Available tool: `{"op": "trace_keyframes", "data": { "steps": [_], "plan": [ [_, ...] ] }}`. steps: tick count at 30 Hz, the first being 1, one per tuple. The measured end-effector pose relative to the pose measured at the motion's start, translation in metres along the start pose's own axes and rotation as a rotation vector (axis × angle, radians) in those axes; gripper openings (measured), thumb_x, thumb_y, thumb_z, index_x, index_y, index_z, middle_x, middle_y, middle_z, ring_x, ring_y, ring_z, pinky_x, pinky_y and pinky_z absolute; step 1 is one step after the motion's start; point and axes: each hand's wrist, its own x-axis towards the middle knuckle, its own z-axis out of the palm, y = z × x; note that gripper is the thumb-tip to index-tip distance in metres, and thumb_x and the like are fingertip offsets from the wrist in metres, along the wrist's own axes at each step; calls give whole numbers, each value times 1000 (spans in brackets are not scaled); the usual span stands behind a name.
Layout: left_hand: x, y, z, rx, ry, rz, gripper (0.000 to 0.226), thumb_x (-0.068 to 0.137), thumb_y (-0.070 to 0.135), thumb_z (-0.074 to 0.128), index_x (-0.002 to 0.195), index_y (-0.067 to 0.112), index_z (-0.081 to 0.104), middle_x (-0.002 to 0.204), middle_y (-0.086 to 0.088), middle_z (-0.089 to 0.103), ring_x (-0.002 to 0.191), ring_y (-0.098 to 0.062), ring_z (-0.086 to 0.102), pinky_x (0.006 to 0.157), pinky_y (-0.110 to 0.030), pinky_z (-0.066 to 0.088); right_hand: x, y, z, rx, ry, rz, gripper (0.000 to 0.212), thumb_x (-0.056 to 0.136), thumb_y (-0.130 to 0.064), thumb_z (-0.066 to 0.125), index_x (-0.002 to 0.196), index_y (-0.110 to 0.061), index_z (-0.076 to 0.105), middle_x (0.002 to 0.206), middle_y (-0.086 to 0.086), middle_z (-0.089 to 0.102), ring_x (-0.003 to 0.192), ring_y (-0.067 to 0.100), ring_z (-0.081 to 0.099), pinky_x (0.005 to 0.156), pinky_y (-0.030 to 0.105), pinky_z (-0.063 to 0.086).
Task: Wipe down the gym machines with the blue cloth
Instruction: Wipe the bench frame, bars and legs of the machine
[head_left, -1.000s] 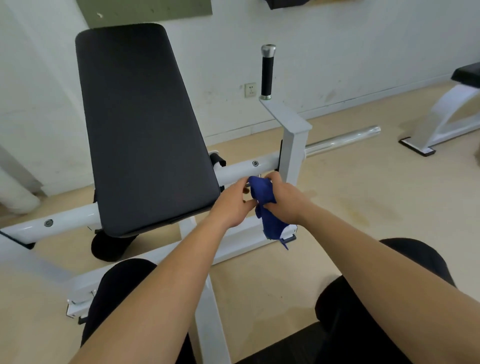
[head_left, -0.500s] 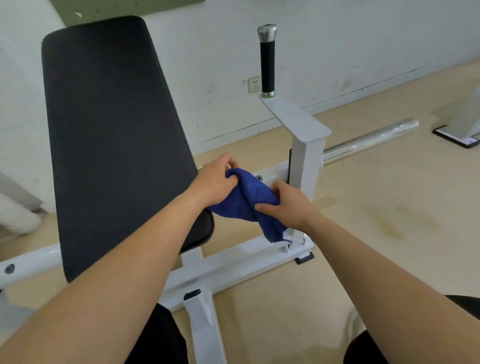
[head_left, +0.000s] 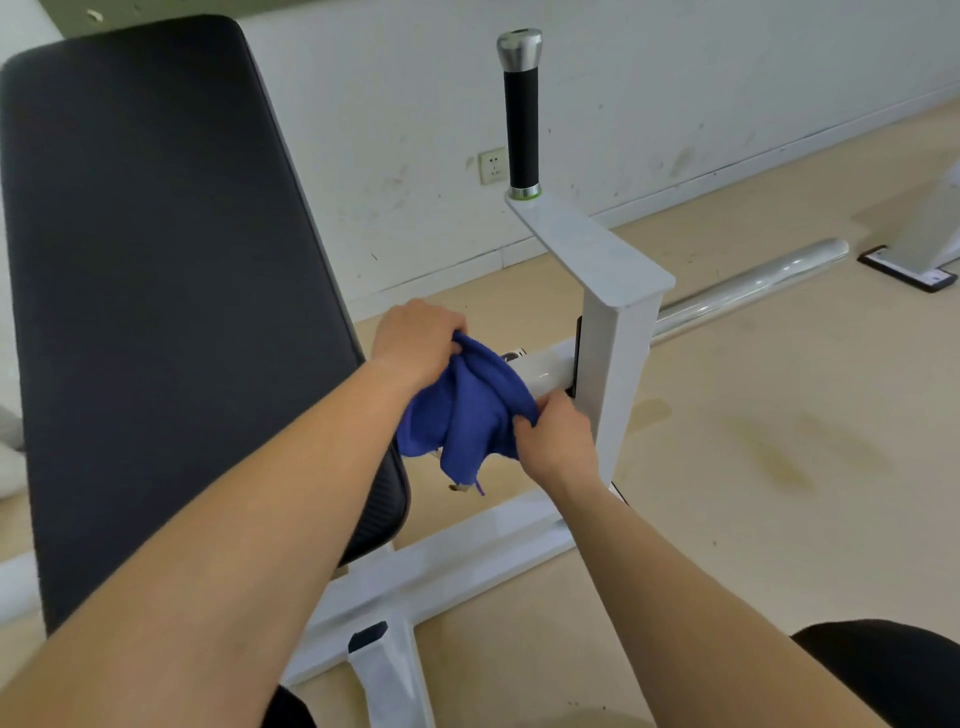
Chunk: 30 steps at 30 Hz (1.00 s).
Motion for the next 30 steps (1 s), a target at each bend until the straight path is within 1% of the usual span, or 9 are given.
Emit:
{"op": "trace_keyframes", "data": {
  "steps": [3,6,10,12,15,17,20,26,30],
  "plan": [
    [-6,14,22,72,85,-34,18,89,36,62,106,29,62,113,2,57,104,-23,49,86,-34,39,4,3,10,-34,100,61,24,96,-24,54,110,-5,49,110,13,59,89,31,59,71,38,47],
    [-26,16,28,-158,187,-138,14,94,32,58,102,21,56,109,0,53,93,-22,52,77,-36,46,-3,2,17,-80,236,89,39,93,-26,60,119,-2,44,123,16,47,100,37,57,81,42,50],
    [-46,22,27,-261,24,-165,32,104,31,34,106,15,61,100,-3,66,84,-23,59,73,-39,50,-20,-4,30,-195,378,4,35,92,-33,59,111,-7,47,118,12,42,103,33,45,79,40,46],
    [-53,30,30,-289,-77,-119,35,104,32,31,121,15,57,107,-3,66,91,-23,61,80,-40,51,-21,-6,36,-78,262,32,31,101,-34,45,114,-7,51,115,10,50,102,30,50,79,35,40],
    [-45,36,36,-270,-176,-34,36,105,30,26,128,16,50,116,-3,64,95,-23,60,83,-42,49,-11,-10,35,263,-43,126,40,108,-38,26,106,-7,51,91,1,58,77,15,54,61,28,36],
    [-28,37,36,-322,-251,0,38,106,29,24,133,18,49,123,-6,63,103,-26,59,90,-43,47,-2,-11,32,352,-101,146,45,109,-39,22,89,-9,50,74,-2,52,64,11,47,54,26,31],
    [1,47,31,-390,-366,59,45,108,30,24,150,25,38,148,-5,48,131,-27,47,108,-36,35,7,-13,32,427,-80,187,48,109,-37,22,77,-14,49,71,0,52,62,12,48,53,26,33],
    [37,67,39,-454,-396,131,44,107,35,28,150,32,38,151,0,45,138,-23,42,112,-34,32,40,-21,30,518,164,358,54,109,-39,22,119,2,54,113,18,66,99,33,63,76,35,43],
    [9,42,30,-337,-402,167,41,107,32,26,134,21,54,127,-7,63,108,-25,57,94,-36,43,20,-31,46,558,91,420,48,107,-44,29,130,-3,42,101,8,60,83,23,55,63,31,35]
  ]
}}
